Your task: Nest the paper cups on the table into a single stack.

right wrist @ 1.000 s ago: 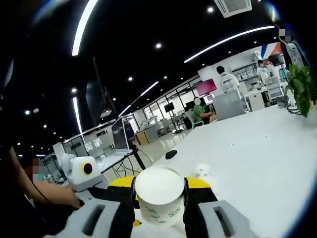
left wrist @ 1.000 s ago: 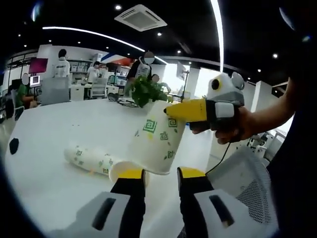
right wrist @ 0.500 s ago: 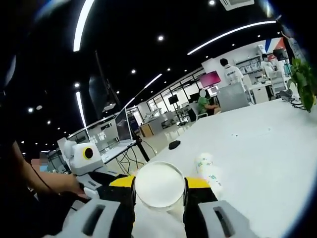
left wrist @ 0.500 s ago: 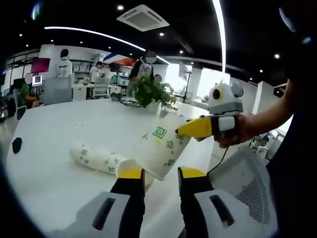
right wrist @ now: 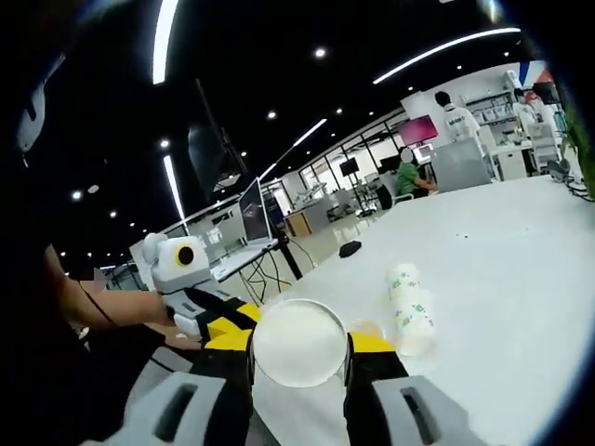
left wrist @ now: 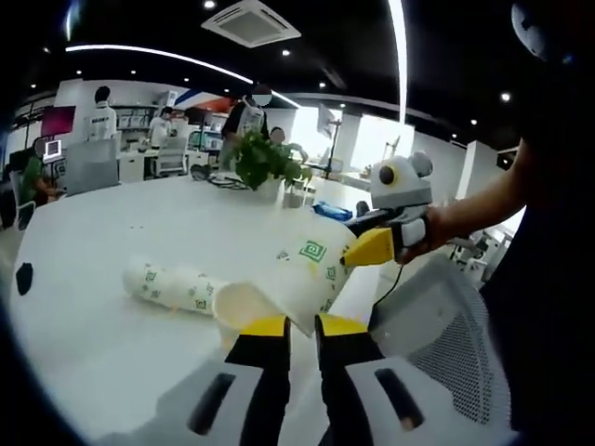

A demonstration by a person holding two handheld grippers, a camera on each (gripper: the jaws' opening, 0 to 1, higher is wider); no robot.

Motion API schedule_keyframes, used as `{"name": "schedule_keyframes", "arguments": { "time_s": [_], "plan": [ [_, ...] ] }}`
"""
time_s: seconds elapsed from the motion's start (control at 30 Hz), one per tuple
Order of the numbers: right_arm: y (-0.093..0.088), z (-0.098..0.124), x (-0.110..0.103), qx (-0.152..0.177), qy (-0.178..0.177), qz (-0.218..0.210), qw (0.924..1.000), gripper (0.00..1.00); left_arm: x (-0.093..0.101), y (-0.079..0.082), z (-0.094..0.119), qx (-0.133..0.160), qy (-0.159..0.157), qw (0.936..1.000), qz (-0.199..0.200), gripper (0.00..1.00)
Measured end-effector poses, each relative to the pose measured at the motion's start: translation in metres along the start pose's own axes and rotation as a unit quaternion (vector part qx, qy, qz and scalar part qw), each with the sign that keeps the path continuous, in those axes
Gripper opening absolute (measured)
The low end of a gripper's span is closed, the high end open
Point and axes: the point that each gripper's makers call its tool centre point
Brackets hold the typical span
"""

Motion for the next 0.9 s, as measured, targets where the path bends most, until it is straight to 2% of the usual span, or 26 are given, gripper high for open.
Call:
{"name": "schedule_keyframes", "arguments": {
  "time_s": [0.07,0.17,0.37,0.5,0.7,0.9],
  "plan": [
    [-0.005,0.002,0.0,-0.006,0.002,0.008,0.9999,0.36,0.002,0.004,0.001,0.011,-0.004,0.9999,0.007,0.08],
    [-0.009,0.002,0.001,-0.012,0.0,0.011,0.9999,0.36,0.004,0.005,-0.001,0.011,-0.007,0.9999,0.006,0.08],
    [-0.023,0.004,0.004,-0.038,-0.001,0.043,0.9984,0.36,0.01,0.009,-0.002,0.02,-0.025,0.9995,0.006,0.09],
    [-0.039,0.005,0.001,-0.067,0.008,0.082,0.9944,0.36,0.017,0.008,-0.001,0.004,-0.045,0.9989,-0.011,0.04],
    [-0.054,0.005,-0.002,-0.091,0.015,0.101,0.9907,0.36,0.025,0.005,0.0,-0.015,-0.07,0.997,-0.031,0.03],
    [-0.062,0.006,-0.002,-0.102,0.018,0.108,0.9888,0.36,0.039,-0.001,0.001,-0.05,-0.105,0.9915,-0.059,0.0]
  ]
}}
Point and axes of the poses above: the point that each gripper's makers call its tool centre point, and the gripper's own axes: z roughly backward along the fingers, x roughly to its right, y roughly out of its top, and after that the axes turned 5 degrees about -y, right-handed
